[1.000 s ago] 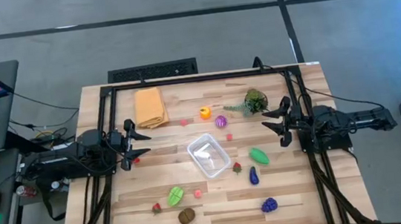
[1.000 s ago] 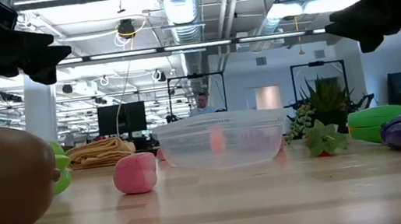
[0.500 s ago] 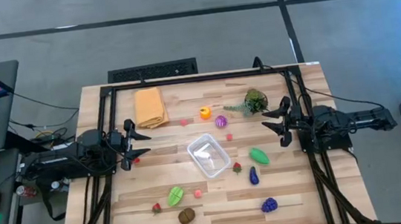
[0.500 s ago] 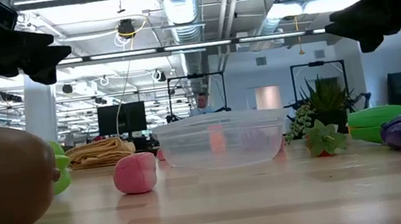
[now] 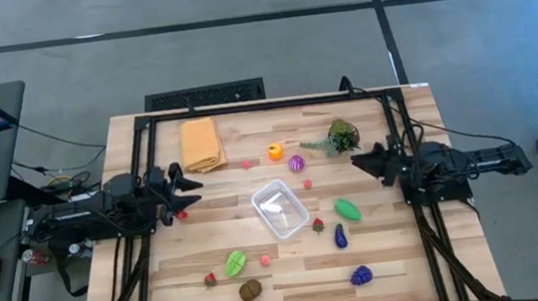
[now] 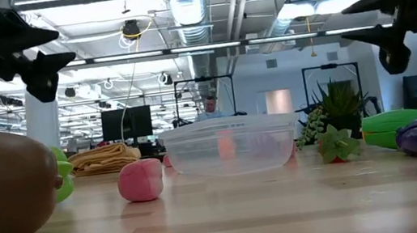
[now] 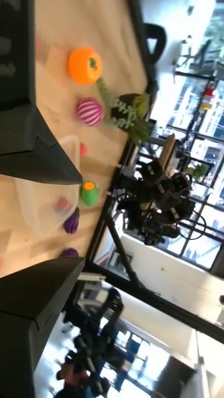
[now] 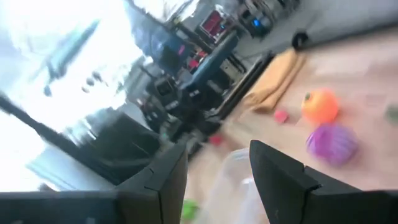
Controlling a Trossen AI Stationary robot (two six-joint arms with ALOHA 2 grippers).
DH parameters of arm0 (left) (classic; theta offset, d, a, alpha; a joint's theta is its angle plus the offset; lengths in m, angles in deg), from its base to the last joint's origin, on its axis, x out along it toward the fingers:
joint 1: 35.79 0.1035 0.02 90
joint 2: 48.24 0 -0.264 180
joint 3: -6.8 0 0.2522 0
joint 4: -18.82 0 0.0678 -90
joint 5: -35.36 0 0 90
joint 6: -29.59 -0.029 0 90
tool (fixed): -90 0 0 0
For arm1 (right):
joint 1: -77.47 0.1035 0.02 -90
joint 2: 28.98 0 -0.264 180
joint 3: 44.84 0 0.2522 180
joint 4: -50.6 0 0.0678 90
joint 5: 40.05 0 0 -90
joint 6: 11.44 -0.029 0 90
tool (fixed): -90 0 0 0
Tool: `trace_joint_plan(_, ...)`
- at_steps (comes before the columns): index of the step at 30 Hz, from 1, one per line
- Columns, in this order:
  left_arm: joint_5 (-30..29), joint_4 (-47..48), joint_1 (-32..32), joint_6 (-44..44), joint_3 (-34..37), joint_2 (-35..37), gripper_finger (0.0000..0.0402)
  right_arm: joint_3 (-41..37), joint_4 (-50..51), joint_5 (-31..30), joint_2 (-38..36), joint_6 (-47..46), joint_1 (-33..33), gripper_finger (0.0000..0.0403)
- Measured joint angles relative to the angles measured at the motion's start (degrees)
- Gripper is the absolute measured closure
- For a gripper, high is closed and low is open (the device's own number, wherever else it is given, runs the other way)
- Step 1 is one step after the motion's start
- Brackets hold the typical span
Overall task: Pick and placing Produce into tupperware
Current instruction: Put the middle right pink peach into the transparent bin
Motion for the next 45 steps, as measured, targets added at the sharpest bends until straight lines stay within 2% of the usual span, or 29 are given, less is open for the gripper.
trace_joint_plan(2,-0.1,0.0,0.0,2.0,0.0,0.0,0.0211,0.0,0.0,0.0,0.0,-6.4,0.0,0.0205)
trace_joint_plan(4,-1.0,0.0,0.0,4.2,0.0,0.0,0.0211,0.0,0.0,-0.1,0.0,-8.1,0.0,0.0205)
trace_joint_plan(9,-4.1,0.0,0.0,13.5,0.0,0.0,0.0211,0.0,0.0,-0.8,0.0,-7.5,0.0,0.0205)
trace_joint_plan(12,-7.8,0.1,0.0,19.4,0.0,0.0,0.0211,0.0,0.0,-1.0,0.0,-3.8,0.0,0.0205)
trace_joint_plan(15,-12.9,0.2,0.0,19.9,0.0,0.0,0.0211,0.0,0.0,-5.0,0.0,1.3,0.0,0.0205)
trace_joint_plan(18,-15.7,1.2,0.0,19.6,0.0,0.0,0.0211,0.0,-0.1,-8.9,0.0,2.8,0.0,0.0205)
trace_joint_plan(24,-21.4,0.2,0.0,20.1,0.0,0.0,0.0211,0.0,-0.1,-8.7,0.0,-0.1,0.0,0.0205)
trace_joint_plan(27,-21.4,-0.1,0.0,22.6,0.0,0.0,0.0211,0.0,-0.5,-5.0,0.0,-2.1,0.0,0.0205)
trace_joint_plan(32,-19.2,-0.1,0.0,22.9,0.0,0.0,0.0211,-0.1,-7.5,1.9,0.0,-1.8,0.5,0.0205)
trace_joint_plan(35,-19.3,0.3,0.0,21.9,0.0,0.0,0.0211,-0.1,-13.0,3.0,0.0,1.3,1.7,0.0205)
trace_joint_plan(39,-19.4,0.5,0.0,19.4,0.0,0.0,0.0211,0.0,-18.7,3.1,0.1,-0.7,4.0,0.0211)
trace_joint_plan(45,-18.2,0.5,0.0,24.8,0.0,0.0,0.0211,0.0,-20.2,3.2,0.1,-3.6,8.8,0.0218)
